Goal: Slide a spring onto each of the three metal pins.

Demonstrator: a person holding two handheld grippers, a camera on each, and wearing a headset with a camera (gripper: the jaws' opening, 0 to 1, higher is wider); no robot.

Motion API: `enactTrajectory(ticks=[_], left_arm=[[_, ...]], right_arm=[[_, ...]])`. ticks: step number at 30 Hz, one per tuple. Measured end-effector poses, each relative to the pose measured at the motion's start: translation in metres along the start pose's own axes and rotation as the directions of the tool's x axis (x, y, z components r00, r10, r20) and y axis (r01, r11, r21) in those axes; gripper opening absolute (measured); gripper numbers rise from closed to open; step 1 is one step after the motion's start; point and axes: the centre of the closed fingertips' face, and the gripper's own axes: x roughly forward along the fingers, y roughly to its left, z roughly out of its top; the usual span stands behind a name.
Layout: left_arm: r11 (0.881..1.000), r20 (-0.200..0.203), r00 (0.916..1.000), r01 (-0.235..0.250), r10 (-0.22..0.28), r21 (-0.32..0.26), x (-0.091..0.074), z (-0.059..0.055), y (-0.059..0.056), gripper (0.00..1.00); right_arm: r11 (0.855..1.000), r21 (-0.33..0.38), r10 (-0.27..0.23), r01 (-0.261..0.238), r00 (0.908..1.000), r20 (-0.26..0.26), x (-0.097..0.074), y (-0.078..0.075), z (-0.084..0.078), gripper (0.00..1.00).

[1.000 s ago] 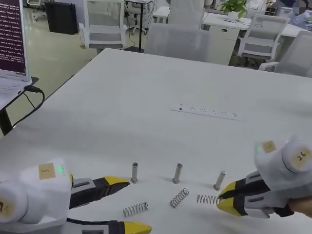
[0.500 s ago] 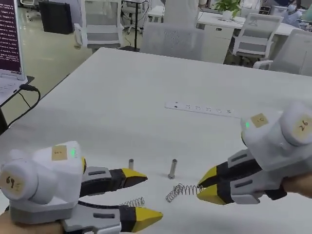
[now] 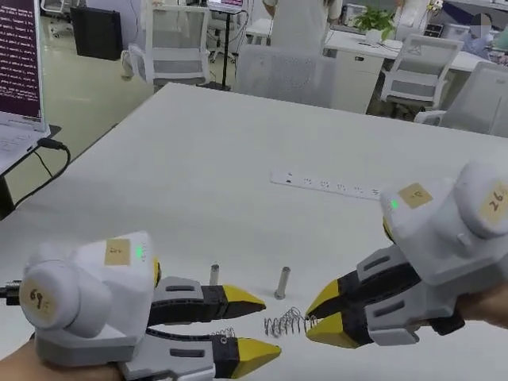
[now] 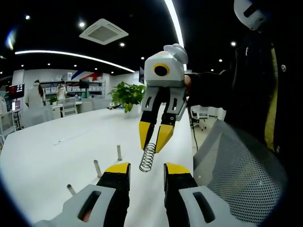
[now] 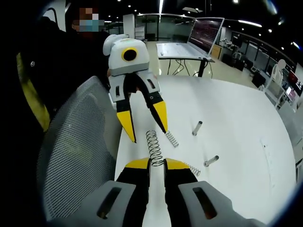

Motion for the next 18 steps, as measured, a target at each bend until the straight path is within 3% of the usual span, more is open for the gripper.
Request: enactTrajectory(ticks=[4, 11, 18], left_arm=[[1.0, -0.002, 0.9999, 0.011, -0.011, 0.018, 0.0001, -0.0001, -0.0031, 0.14], [1.0, 0.004, 1.0, 0.008, -0.008, 0.018, 0.0007, 0.0007, -0.0039, 0.13], [1.0, -0.011, 0.9999, 0.004, -0.003, 0.029, 0.0019, -0.0018, -0.0024, 0.04]], right_arm=[[1.0, -0.017, 0.006, -0.006, 1.0, -0.003, 0.0, 0.0035, 0.0043, 0.08], [0.999, -0.046, 0.013, -0.013, 0.9998, -0.013, 0.0019, 0.0043, 0.0068, 0.08], [0.997, -0.066, 0.024, -0.026, 0.9995, -0.019, 0.0033, 0.0049, 0.0085, 0.08]])
